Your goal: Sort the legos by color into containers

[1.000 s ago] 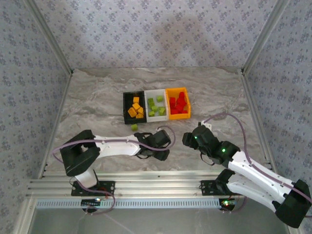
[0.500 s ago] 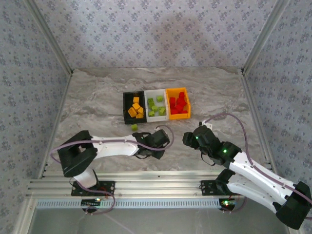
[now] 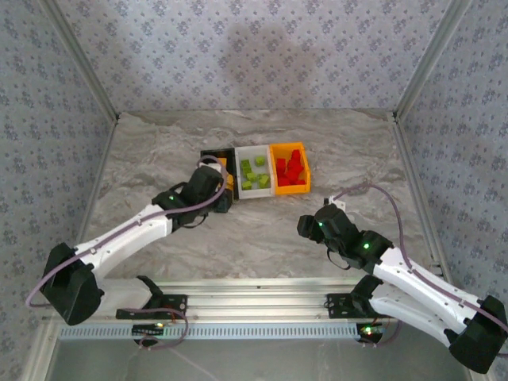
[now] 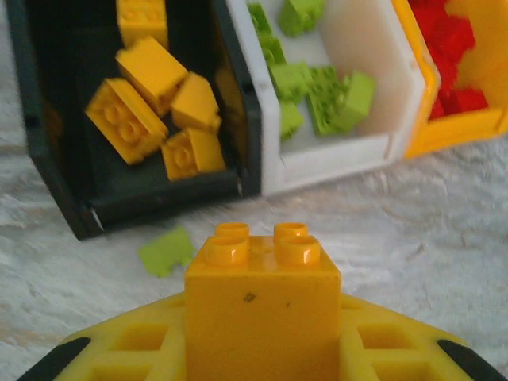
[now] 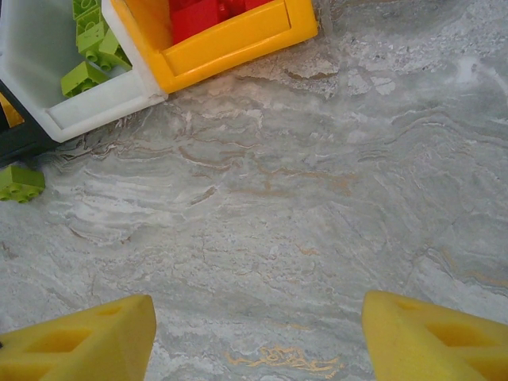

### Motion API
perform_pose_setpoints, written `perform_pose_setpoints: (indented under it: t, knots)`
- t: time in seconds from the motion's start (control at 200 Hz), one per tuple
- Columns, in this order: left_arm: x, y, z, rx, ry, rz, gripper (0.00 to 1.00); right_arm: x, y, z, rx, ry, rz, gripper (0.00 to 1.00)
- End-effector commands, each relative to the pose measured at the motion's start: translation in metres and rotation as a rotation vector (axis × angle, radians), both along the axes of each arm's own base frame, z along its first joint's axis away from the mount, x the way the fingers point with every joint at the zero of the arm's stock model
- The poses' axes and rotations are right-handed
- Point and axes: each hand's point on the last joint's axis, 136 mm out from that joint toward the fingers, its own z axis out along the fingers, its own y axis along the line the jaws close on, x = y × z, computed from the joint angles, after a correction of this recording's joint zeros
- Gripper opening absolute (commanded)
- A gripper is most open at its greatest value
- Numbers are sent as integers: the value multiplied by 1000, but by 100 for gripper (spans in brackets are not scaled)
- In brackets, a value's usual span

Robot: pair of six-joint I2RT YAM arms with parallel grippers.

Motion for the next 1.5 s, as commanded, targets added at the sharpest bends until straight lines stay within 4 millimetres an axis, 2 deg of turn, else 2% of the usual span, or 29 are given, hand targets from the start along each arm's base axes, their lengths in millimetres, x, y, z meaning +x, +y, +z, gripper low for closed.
perform_pose_setpoints:
  t: [0.0,0.125,0.275,0.355,0.43,0.48,0.545,0.655,0.77,0.83,0.919,1.049,1.129,1.184,1.284,1.359,1.494]
  knots:
    - [29,7,9,0,-2,16,28,1,-2,-1,9,6,-19,71]
    - [70,10,-2,25,21,58,28,1,0,-2,5,14,-16,71]
    - [111,14,-26,85,65,107,30,0,-2,-2,-1,19,-17,71]
    - [126,12,-31,103,72,113,40,-1,-3,-1,-1,17,-18,71]
    - [134,8,-29,114,73,111,59,-2,-4,1,-2,14,-20,71]
    - [137,6,-23,109,67,111,69,-2,-4,2,2,11,-20,71]
    - [137,2,-12,79,52,106,78,-2,-5,2,2,12,-21,71]
    - [123,-4,11,23,11,89,89,-2,-4,2,5,10,-22,71]
    - [92,-10,28,-23,-26,61,93,-1,-3,1,10,9,-21,71]
    - [70,-12,30,-42,-35,46,95,-1,-3,1,10,9,-21,71]
    - [36,-8,24,-56,-38,33,98,0,-1,1,16,7,-20,72]
    - [-7,5,-5,-48,-14,28,97,3,2,-1,18,10,-11,72]
    - [-21,17,-33,-19,23,47,96,5,5,-2,17,13,-8,72]
    - [-27,18,-52,-14,55,43,96,6,7,-3,21,13,-8,72]
    - [-32,13,-80,20,81,21,96,8,9,-4,21,16,-6,72]
    - [-28,12,-95,50,79,34,96,8,10,-4,26,17,-6,72]
    - [-13,16,-112,117,52,70,96,5,8,-4,26,22,-9,72]
